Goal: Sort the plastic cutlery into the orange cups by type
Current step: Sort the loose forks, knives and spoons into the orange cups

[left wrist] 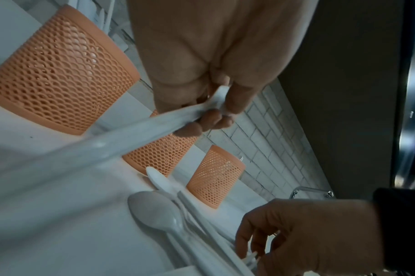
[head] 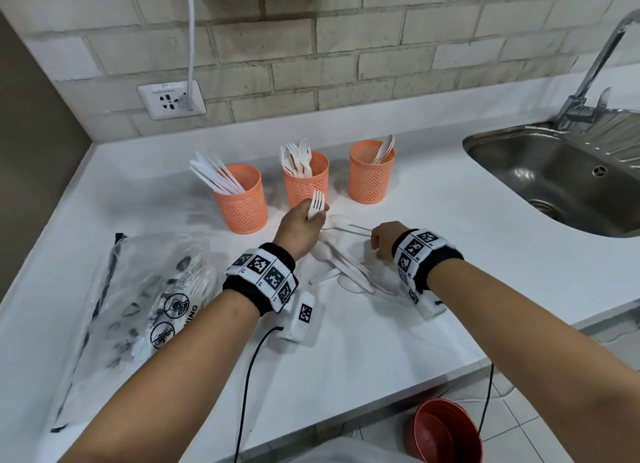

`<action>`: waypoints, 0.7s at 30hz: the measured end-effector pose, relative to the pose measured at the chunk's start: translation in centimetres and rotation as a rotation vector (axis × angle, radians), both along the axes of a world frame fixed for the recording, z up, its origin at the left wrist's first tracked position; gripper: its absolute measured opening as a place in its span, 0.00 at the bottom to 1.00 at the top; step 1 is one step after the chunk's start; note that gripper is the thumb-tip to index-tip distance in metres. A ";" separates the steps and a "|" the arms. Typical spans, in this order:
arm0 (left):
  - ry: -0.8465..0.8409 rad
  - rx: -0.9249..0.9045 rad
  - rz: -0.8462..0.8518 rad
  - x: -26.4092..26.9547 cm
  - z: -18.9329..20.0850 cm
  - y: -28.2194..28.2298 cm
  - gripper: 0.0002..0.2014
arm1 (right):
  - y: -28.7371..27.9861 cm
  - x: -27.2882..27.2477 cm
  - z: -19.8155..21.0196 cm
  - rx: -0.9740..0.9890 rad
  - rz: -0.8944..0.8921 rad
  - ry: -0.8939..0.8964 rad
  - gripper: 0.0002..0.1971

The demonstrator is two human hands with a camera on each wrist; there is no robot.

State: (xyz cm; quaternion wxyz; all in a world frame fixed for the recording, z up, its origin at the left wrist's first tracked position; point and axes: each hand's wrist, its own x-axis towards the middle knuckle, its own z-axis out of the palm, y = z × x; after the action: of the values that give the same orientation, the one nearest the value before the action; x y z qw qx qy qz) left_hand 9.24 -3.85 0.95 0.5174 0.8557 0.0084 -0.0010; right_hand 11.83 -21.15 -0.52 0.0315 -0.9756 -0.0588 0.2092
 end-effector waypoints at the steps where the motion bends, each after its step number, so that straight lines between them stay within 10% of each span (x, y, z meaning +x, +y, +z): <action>1: 0.018 0.022 -0.004 -0.1 -0.1 0.1 0.14 | 0.0 0.2 -0.1 -0.030 0.012 0.011 0.17; 10: 0.088 0.127 -0.050 -0.5 -0.5 1.2 0.15 | -1.4 1.5 0.9 0.047 -0.153 -0.110 0.16; 21: 0.093 -0.001 0.035 -0.3 -0.2 1.0 0.22 | -2.4 1.9 2.1 0.598 -0.338 -0.486 0.14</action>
State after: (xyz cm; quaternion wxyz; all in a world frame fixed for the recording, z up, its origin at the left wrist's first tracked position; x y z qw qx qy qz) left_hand 8.94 -2.81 0.78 0.5167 0.8542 0.0474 -0.0319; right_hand 13.71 -23.55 1.54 0.3325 -0.9403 0.0380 -0.0617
